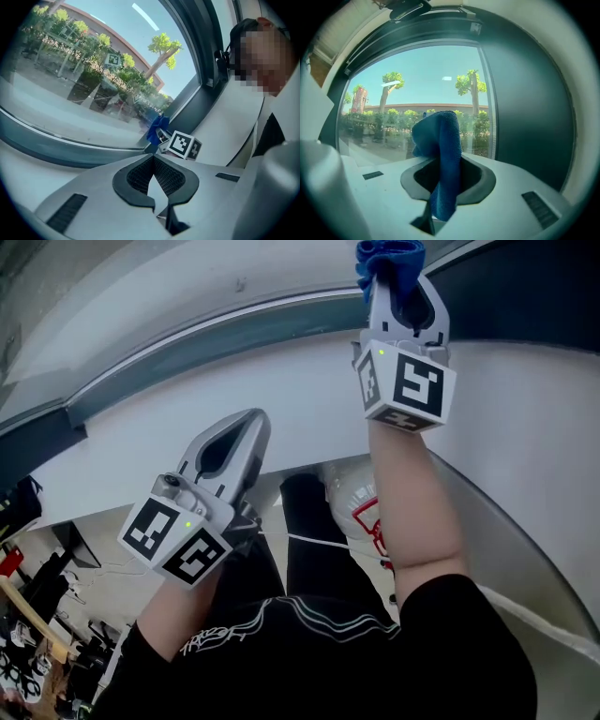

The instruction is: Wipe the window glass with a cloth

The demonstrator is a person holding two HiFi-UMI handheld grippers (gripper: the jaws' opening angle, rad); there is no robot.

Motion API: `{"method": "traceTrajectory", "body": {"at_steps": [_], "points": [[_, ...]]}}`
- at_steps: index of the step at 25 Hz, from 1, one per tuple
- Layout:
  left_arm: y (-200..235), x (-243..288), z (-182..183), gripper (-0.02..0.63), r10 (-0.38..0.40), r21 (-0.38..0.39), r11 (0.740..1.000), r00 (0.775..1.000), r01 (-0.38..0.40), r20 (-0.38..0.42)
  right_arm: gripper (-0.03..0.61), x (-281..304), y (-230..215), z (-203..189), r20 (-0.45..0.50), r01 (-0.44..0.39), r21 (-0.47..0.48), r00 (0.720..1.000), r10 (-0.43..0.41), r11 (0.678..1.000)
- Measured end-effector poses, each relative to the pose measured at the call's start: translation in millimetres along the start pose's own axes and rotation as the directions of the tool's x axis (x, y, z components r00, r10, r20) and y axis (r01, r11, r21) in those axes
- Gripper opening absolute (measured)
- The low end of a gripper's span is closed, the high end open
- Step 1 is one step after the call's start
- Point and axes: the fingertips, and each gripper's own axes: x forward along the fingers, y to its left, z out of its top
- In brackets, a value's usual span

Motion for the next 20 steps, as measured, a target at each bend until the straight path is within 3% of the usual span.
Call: {"method": "traceTrajectory", "body": {"at_steps": [12, 16, 20], "points": [[-20.7, 1.7, 15.0, 0.006, -0.037, 0.041, 0.998, 0.999, 0.037, 0.001, 0.064, -2.1, -24.5, 3.4, -0.042, 0.082, 0.041, 0.996, -0.080, 0.996], [-19.8, -31.3, 36.2, 0.006, -0.025, 0.060, 0.998, 0.999, 0.022, 0.042, 0.064, -14.6, -18.9, 33.7, -0.030, 0.108, 0.044, 0.994, -0.107, 0.993], [-29.6, -92.5, 66.9, 0.006, -0.030, 0.141, 0.990, 0.998, 0.021, 0.063, 0.064, -42.4, 11.9, 75.6, -0.060, 0.095, 0.080, 0.994, -0.090, 0.992]]}}
